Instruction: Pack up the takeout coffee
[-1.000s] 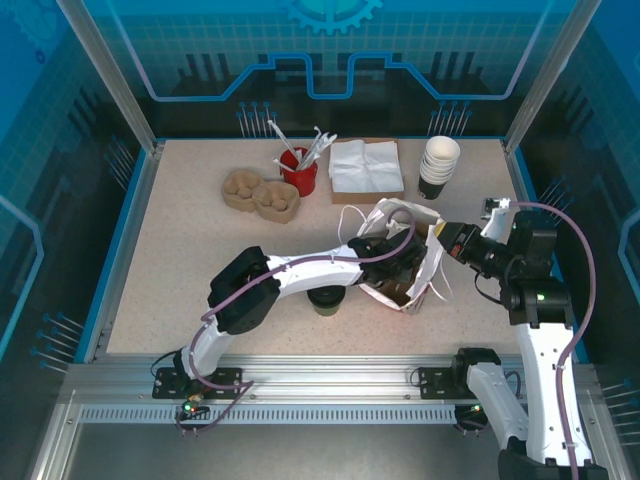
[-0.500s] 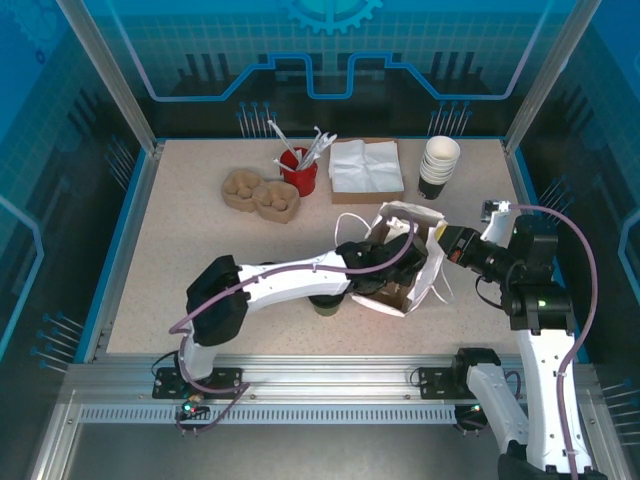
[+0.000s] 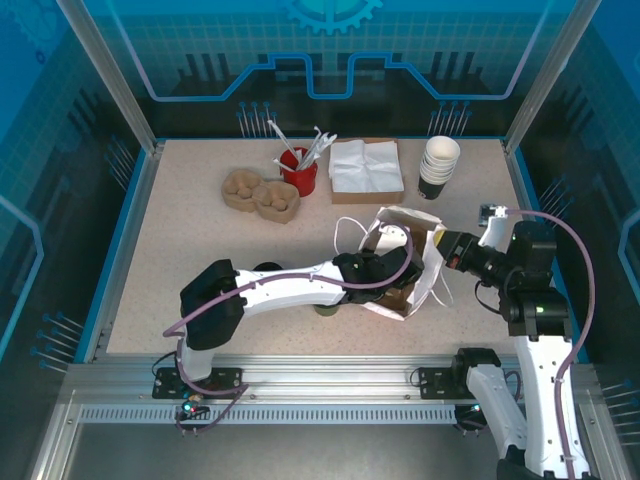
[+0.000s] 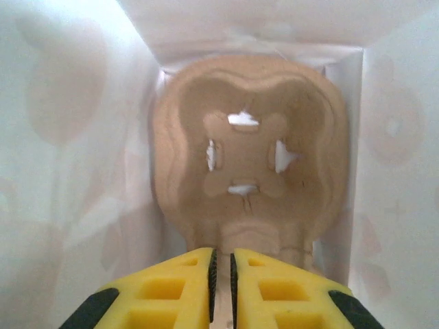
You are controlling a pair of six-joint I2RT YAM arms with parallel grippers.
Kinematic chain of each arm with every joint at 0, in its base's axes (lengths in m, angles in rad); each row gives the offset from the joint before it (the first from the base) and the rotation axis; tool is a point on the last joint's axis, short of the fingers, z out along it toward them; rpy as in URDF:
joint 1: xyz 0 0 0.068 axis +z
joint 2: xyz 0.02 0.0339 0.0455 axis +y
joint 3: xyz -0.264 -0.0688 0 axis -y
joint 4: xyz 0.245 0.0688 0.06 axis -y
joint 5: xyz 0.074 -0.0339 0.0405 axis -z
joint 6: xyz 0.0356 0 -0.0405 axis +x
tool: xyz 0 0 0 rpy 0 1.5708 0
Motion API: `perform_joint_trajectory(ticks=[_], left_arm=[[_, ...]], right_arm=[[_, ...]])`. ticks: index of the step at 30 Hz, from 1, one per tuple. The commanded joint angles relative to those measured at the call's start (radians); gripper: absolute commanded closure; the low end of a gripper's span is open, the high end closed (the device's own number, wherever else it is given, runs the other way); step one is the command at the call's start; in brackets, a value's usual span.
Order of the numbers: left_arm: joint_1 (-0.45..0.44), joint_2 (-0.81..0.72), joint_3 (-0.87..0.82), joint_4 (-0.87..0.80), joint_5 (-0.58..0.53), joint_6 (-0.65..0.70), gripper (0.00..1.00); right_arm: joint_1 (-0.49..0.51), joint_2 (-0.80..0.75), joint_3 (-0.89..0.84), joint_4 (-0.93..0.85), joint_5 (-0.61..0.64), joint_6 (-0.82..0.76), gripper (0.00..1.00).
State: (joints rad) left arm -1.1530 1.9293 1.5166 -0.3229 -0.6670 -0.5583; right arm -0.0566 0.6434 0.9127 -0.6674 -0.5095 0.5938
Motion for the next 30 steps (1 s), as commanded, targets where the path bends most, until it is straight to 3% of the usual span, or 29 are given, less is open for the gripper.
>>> perform_joint_trajectory(ticks=[1, 14, 30], left_arm=[[0.005, -0.026, -0.021, 0.054, -0.084, 0.027, 0.83], [0.016, 0.020, -0.031, 0.105, -0.089, 0.039, 0.90], [0.091, 0.156, 0.033, 0.083, 0.056, -0.021, 0.92]], right_arm=[[0.012, -0.019, -0.017, 0.032, -0.039, -0.032, 1.00], [0.012, -0.032, -0.028, 0.075, -0.070, -0.020, 1.00], [0.014, 0.071, 0.008, 0.085, -0.118, 0.073, 1.00]])
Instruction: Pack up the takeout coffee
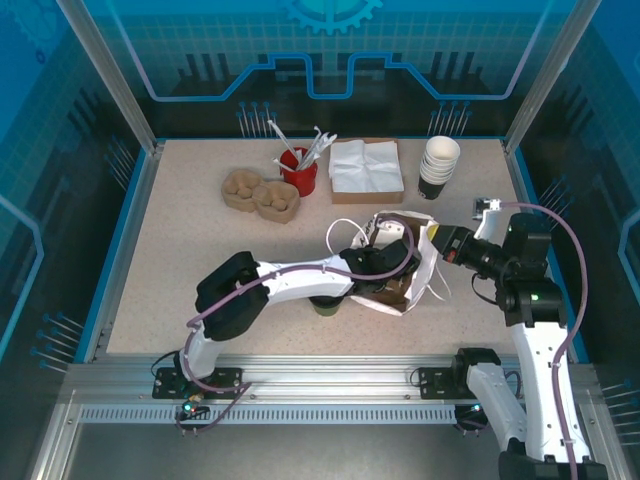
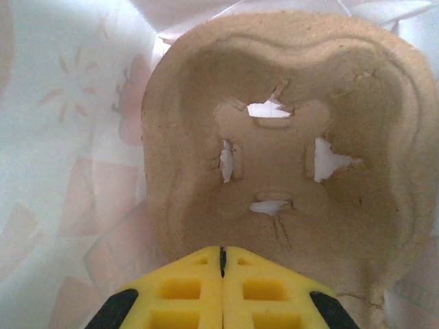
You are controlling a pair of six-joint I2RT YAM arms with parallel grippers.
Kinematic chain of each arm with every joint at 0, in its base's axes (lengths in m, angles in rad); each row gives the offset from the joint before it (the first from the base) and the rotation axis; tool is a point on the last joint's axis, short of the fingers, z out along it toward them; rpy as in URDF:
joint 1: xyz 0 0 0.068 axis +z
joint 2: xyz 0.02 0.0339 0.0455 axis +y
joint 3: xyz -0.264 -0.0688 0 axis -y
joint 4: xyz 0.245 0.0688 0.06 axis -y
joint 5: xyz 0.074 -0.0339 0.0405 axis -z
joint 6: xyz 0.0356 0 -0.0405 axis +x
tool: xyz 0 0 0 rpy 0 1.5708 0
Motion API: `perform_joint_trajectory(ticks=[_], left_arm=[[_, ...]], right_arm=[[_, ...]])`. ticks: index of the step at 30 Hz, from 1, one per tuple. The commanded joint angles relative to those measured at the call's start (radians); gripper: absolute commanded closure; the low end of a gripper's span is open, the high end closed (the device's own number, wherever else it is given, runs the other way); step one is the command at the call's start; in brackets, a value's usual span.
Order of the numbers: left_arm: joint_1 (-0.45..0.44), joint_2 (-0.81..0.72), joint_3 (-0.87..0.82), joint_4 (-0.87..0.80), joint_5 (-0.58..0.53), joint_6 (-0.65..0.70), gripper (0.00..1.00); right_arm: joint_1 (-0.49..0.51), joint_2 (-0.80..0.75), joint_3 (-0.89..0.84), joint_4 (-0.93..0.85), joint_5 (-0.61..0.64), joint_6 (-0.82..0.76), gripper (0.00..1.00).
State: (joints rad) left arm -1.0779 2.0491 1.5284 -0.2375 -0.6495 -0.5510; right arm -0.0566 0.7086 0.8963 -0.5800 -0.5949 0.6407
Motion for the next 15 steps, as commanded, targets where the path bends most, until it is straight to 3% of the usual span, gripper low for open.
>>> perform_joint_trajectory(ticks=[1, 15], left_arm=[[0.019, 0.041, 0.019, 0.001, 0.047, -0.028, 0.92], [0.052, 0.097, 0.006, 0.038, 0.170, -0.052, 0.91]], right_arm=[[0.014, 0.011, 0.026, -0.003, -0.036, 0.028, 1.00], [0.017, 0.037, 0.034, 0.042, -0.073, 0.060, 1.00]])
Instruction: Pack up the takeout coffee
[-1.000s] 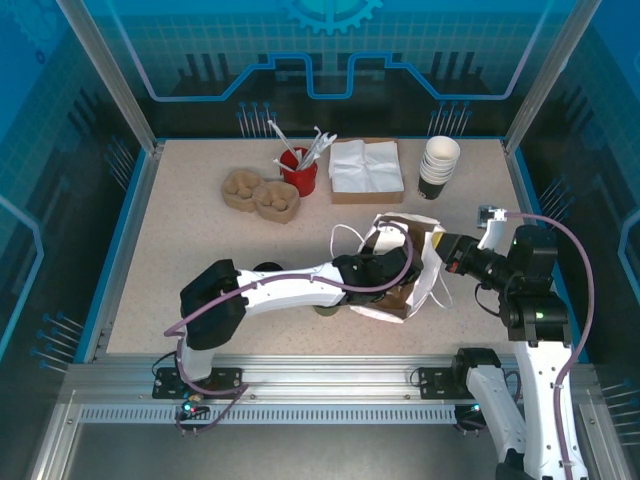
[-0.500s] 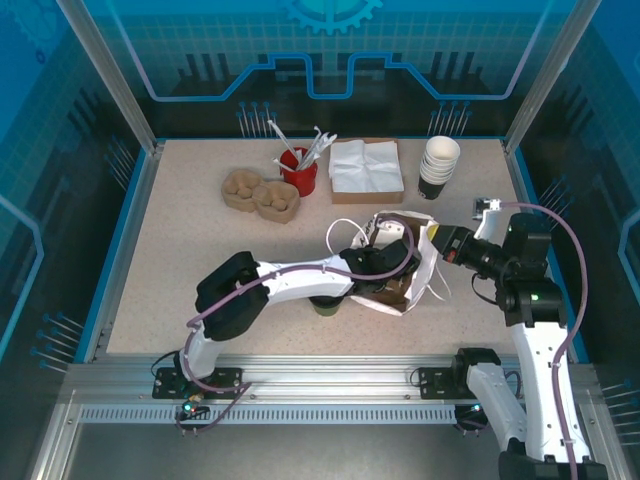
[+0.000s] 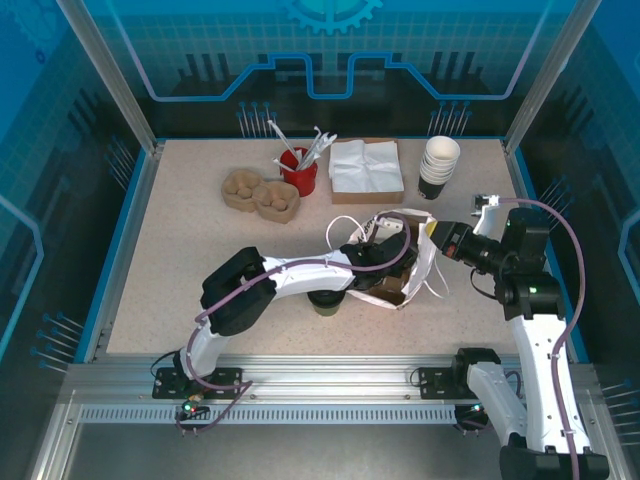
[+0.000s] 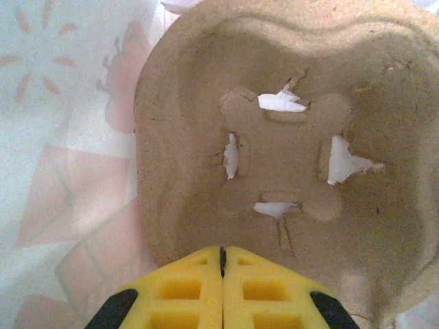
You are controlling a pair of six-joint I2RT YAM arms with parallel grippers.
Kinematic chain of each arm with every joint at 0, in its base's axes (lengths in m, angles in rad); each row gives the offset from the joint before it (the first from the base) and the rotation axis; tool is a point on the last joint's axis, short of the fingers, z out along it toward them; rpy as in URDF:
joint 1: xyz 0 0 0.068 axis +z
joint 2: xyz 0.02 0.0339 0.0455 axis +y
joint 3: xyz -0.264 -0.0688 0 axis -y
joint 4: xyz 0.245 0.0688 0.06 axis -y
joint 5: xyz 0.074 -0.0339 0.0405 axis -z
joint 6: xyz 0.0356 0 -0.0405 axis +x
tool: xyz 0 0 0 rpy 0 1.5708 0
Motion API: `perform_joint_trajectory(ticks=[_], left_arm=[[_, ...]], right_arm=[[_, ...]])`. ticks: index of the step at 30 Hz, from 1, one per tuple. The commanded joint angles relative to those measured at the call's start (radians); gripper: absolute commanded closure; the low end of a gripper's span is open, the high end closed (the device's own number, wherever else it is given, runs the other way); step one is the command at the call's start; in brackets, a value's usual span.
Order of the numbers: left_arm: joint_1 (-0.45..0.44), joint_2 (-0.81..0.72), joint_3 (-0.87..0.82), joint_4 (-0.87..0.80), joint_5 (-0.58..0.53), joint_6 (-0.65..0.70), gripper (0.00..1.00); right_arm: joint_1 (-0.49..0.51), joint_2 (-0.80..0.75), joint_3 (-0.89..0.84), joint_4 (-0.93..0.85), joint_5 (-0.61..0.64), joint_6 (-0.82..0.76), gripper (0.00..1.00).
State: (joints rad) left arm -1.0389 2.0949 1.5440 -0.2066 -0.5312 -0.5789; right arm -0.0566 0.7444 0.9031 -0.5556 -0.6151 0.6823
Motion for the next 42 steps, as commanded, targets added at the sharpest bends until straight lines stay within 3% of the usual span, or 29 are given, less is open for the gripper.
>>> perform_joint_trajectory(ticks=[1, 6, 14, 20, 28, 34, 37, 42], left_arm=[[0.015, 0.056, -0.008, 0.009, 0.060, -0.025, 0.91], [0.025, 0.058, -0.014, 0.022, 0.086, -0.016, 0.89], [0.020, -0.098, -0.075, 0.019, 0.116, -0.007, 0.77], [-0.020, -0.189, -0.078, -0.052, 0.129, 0.054, 0.55], [-0.040, -0.342, -0.202, 0.008, 0.109, 0.010, 0.52], [-0.044, -0.428, -0.296, 0.168, 0.189, 0.027, 0.46], [-0.044, -0.408, -0.285, 0.179, 0.196, 0.031, 0.46], [-0.044, -0.310, -0.143, 0.040, 0.163, 0.019, 0.45]], right_arm=[[0.018, 0.003, 0.028, 0.019, -0.053, 0.020, 1.00], [0.020, 0.004, 0.028, 0.014, -0.047, 0.017, 1.00], [0.019, -0.005, 0.025, -0.043, 0.046, -0.013, 1.00], [0.020, -0.013, 0.014, -0.046, 0.091, -0.032, 1.00], [0.018, -0.030, -0.011, -0.024, 0.086, -0.103, 1.00], [0.016, -0.034, -0.018, -0.012, 0.081, -0.101, 1.00], [0.015, -0.034, -0.018, -0.004, 0.075, -0.086, 1.00], [0.017, -0.034, -0.006, -0.009, 0.071, -0.074, 1.00]])
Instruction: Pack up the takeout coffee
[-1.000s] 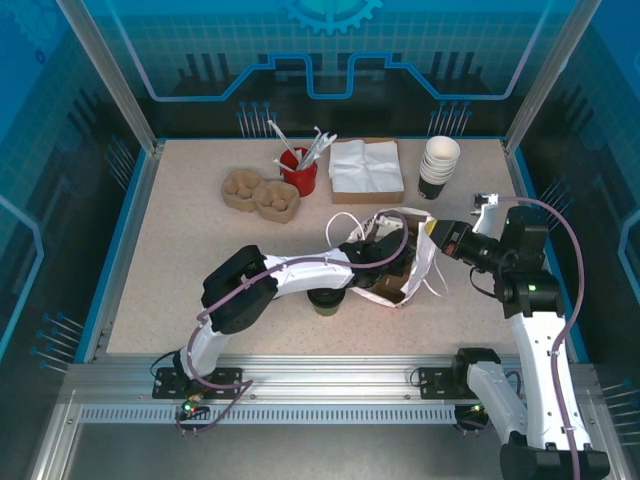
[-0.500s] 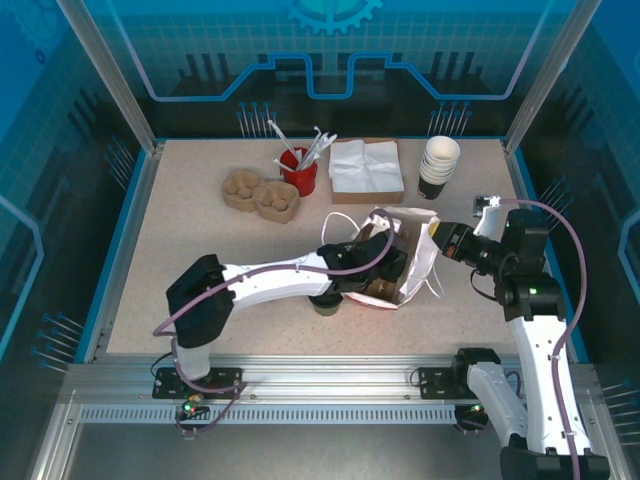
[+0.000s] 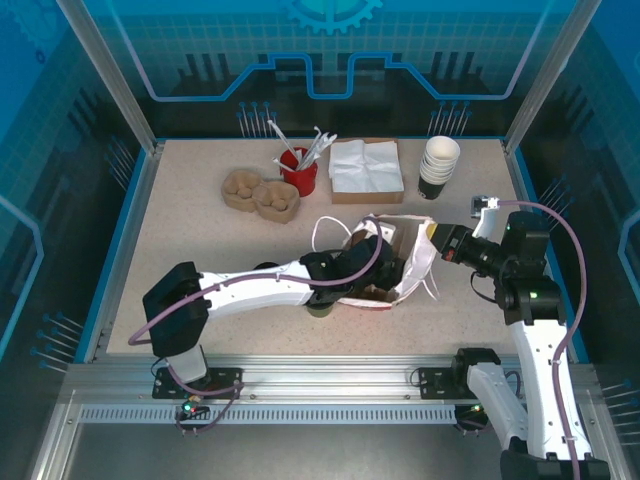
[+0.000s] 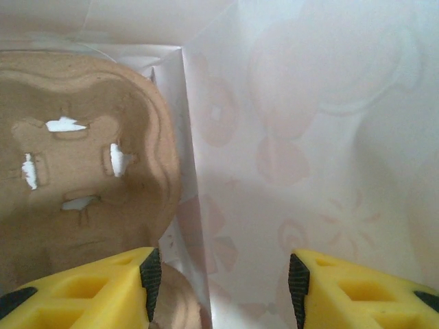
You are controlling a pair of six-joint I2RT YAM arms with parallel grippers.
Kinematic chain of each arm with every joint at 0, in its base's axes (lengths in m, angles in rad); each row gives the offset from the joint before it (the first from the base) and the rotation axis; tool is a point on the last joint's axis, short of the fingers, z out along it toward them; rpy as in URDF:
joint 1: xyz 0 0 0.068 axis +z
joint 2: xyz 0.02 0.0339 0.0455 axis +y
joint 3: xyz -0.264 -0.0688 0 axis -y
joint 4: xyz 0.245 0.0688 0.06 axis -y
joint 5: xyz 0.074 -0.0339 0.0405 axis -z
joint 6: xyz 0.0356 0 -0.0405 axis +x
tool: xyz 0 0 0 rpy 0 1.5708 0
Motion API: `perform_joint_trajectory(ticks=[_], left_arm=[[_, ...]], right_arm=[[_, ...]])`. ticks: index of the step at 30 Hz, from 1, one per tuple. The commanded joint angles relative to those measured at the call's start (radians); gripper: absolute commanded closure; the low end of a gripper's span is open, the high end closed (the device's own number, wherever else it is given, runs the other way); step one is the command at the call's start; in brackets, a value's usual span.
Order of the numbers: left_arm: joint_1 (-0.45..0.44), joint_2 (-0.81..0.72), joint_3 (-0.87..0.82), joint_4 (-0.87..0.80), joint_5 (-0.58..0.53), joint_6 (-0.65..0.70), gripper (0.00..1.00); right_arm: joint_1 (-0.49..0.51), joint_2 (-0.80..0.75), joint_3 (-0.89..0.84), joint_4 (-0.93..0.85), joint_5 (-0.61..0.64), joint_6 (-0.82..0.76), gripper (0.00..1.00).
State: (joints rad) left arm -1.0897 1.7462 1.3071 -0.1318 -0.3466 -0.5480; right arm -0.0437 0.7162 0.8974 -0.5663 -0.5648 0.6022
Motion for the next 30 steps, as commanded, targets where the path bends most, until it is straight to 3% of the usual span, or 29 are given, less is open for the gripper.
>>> perform_joint_trajectory(ticks=[1, 8, 12, 20, 30], left_arm=[[0.006, 0.053, 0.112, -0.043, -0.028, -0.010, 0.45], [0.004, 0.167, 0.293, -0.166, -0.064, -0.033, 0.42], [0.004, 0.131, 0.299, -0.174, -0.074, -0.043, 0.43], [-0.004, -0.056, 0.138, -0.045, 0.028, -0.020, 0.45], [-0.010, -0.227, -0.064, 0.114, 0.077, 0.005, 0.56]], right_arm=[[0.004, -0.006, 0.002, -0.001, 0.022, 0.009, 1.00], [0.010, -0.006, 0.022, -0.013, 0.046, 0.041, 1.00], [0.011, -0.011, 0.031, -0.035, 0.073, 0.007, 1.00], [0.003, -0.008, 0.032, -0.022, 0.089, -0.009, 1.00], [0.001, -0.056, -0.012, 0.078, -0.005, -0.110, 1.00]])
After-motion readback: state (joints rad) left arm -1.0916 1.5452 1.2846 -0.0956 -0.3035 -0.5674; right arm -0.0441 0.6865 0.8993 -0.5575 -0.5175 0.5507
